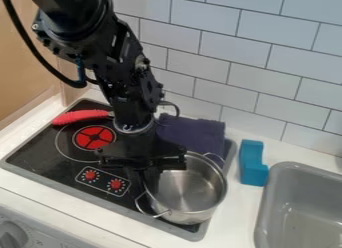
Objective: Put the silver pot below the red fork
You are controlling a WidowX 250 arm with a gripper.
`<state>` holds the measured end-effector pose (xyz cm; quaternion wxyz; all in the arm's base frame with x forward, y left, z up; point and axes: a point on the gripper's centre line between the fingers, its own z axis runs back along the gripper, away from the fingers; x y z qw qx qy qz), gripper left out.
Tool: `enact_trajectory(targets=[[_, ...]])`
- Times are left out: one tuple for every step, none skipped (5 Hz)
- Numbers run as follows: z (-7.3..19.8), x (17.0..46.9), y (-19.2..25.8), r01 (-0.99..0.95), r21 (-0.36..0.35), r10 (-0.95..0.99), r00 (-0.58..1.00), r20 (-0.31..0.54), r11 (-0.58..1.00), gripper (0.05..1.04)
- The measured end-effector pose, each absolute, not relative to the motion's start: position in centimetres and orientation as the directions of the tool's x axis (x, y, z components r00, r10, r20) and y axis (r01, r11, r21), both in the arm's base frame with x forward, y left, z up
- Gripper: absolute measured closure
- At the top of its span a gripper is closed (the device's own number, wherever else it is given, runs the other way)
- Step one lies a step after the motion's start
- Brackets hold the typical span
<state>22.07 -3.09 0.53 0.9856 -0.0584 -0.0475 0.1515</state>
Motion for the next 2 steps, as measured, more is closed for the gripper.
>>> enact_trajectory(targets=[[1.4, 21.0, -3.3, -0.281, -0.148, 0.295, 0.952, 0.080, 0.948, 1.029], [3.0, 20.7, -3.5, -0.272, -0.173, 0.295, 0.947, 0.127, 0.947, 1.029]])
